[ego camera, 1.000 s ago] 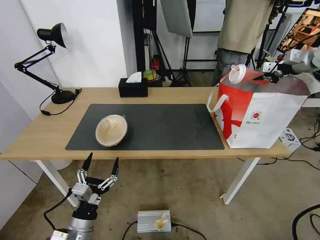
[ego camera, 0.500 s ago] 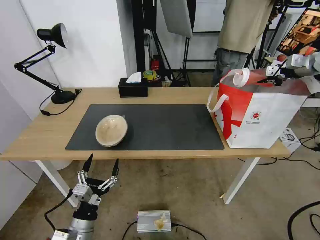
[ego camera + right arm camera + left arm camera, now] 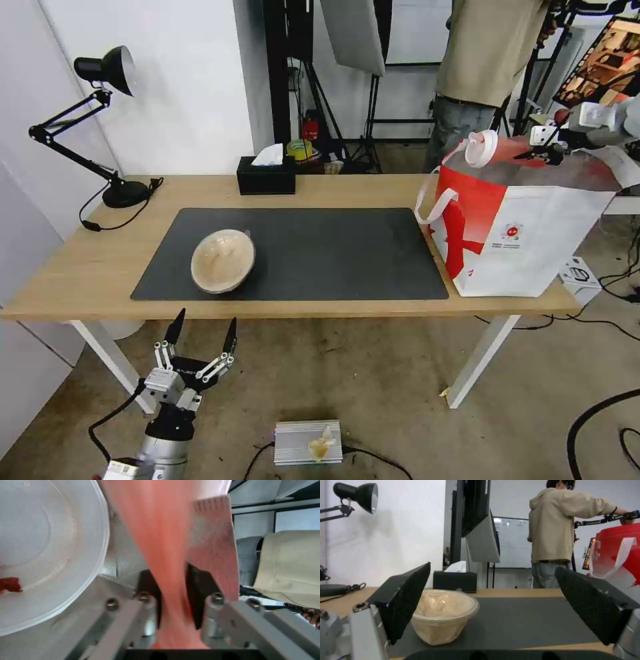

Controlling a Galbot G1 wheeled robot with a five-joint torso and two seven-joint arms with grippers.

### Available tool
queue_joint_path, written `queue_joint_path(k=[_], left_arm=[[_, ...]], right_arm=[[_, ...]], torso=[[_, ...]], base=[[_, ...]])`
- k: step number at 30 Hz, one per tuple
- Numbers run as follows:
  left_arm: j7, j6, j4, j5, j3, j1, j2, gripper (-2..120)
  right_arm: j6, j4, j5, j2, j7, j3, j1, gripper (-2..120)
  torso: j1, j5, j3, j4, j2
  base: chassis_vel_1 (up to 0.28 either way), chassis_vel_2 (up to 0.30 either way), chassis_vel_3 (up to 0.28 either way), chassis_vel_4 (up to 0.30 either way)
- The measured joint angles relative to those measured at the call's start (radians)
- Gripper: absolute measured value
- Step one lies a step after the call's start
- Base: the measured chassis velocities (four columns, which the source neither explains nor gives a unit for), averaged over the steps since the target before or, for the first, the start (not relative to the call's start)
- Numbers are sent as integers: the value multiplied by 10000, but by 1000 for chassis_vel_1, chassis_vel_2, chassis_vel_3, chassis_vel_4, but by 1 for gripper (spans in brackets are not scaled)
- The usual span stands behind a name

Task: Pick up the trash from the table and place it into the takeout bag.

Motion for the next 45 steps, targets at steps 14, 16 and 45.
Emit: queue_joint_path(k=[14, 16, 45], left_arm=[[-1, 14, -38, 0, 14, -25, 83, 100], [-1, 23, -56, 0, 9, -28, 103, 100], [-499, 650, -1099, 42, 9, -410, 251, 100]], right_arm=[[-9, 112, 31, -66, -36, -10, -4, 72], [-9, 127, 42, -78, -44, -7, -5, 82], [-1864, 3863, 5729, -1949, 1394, 978, -1712, 102]], torso=[[0, 0, 0, 0, 0], [0, 0, 0, 0, 0], [0, 1, 0, 0, 0]], base=[[0, 0, 0, 0], [0, 0, 0, 0], [0, 0, 0, 0]])
